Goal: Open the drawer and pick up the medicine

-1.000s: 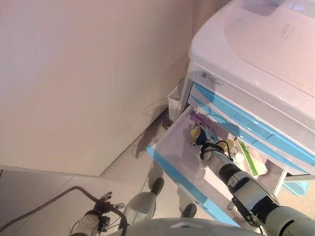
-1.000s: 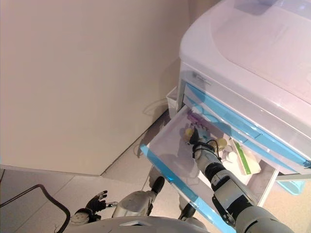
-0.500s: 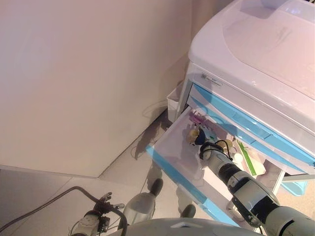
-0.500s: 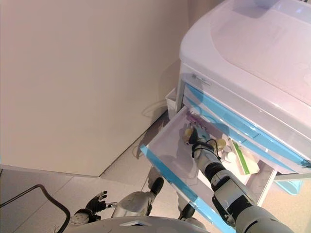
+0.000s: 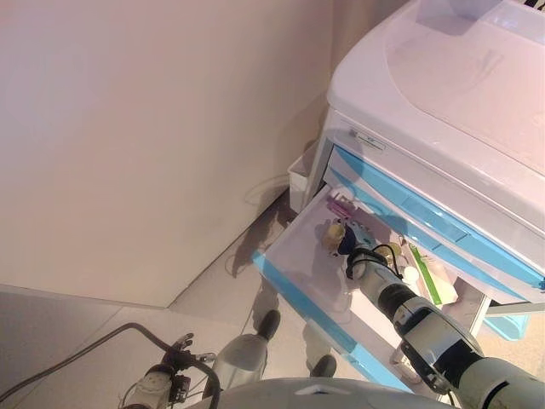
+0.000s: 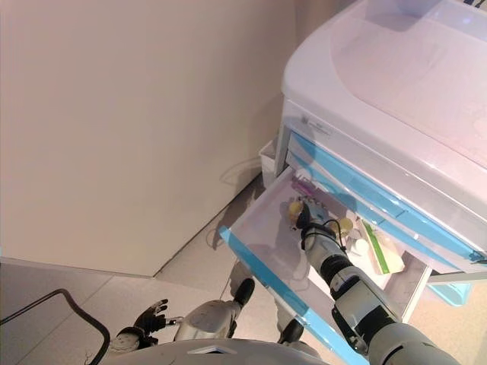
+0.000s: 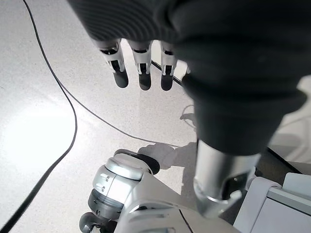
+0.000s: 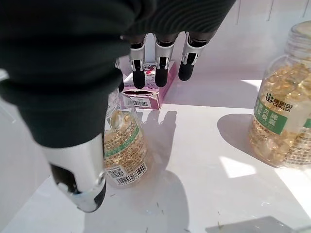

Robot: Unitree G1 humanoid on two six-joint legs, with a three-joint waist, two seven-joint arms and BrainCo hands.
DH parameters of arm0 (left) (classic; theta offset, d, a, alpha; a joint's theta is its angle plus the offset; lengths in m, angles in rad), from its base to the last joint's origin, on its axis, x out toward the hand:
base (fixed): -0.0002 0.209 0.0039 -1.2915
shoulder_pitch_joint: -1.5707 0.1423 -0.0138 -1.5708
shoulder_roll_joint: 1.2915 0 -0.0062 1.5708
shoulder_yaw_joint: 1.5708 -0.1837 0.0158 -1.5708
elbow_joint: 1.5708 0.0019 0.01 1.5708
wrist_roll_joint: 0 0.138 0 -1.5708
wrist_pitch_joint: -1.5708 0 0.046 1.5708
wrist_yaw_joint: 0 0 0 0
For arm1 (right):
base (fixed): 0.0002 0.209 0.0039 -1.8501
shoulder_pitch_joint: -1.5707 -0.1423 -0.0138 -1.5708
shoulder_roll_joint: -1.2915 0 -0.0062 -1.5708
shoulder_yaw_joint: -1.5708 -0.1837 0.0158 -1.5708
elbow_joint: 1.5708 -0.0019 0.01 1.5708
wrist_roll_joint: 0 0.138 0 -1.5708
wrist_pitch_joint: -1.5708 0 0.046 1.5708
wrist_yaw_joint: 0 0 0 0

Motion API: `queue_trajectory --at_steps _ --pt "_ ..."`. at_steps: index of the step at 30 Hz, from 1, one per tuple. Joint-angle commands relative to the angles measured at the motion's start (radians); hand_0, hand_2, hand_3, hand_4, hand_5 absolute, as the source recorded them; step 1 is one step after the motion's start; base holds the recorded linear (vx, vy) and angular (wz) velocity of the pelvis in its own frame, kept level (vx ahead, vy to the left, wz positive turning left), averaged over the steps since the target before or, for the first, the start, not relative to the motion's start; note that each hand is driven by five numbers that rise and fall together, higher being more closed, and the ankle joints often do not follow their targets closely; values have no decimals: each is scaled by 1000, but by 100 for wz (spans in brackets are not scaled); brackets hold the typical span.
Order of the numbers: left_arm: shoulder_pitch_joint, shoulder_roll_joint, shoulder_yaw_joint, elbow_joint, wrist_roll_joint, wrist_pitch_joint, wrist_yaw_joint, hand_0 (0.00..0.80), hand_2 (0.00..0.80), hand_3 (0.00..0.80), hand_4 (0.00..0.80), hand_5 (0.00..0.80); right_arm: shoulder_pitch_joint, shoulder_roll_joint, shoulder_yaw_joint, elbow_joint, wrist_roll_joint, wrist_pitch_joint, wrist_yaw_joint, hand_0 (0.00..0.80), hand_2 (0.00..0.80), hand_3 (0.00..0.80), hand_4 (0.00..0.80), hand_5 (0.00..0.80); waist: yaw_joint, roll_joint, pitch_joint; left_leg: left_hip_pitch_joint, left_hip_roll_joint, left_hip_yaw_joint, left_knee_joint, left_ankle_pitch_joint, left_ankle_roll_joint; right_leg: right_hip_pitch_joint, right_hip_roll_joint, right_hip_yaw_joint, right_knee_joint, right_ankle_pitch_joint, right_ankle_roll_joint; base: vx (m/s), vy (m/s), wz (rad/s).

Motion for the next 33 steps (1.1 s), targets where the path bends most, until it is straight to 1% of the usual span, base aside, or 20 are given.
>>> queue_trajectory --at_steps 1,12,33 --pt "15 9 -33 40 42 -16 2 0 0 0 0 0 -10 -15 28 -25 1 -23 -28 0 0 0 0 0 22 22 -25 28 -4 35 -28 -53 15 -57 -95 17 150 18 59 0 0 0" --pt "20 6 -29 39 40 -17 0 0 0 0 0 0 -7 -15 26 -48 -11 -27 -43 0 0 0 0 0 21 28 -26 27 -4 36 -28 -53 15 -60 -98 18 154 16 60 0 0 0" --pt "28 5 -25 37 46 -17 3 0 0 0 0 0 10 -13 36 -60 -30 -41 -36 0 0 0 0 0 24 21 -30 29 -3 33 -29 -53 13 -55 -96 14 151 15 61 0 0 0"
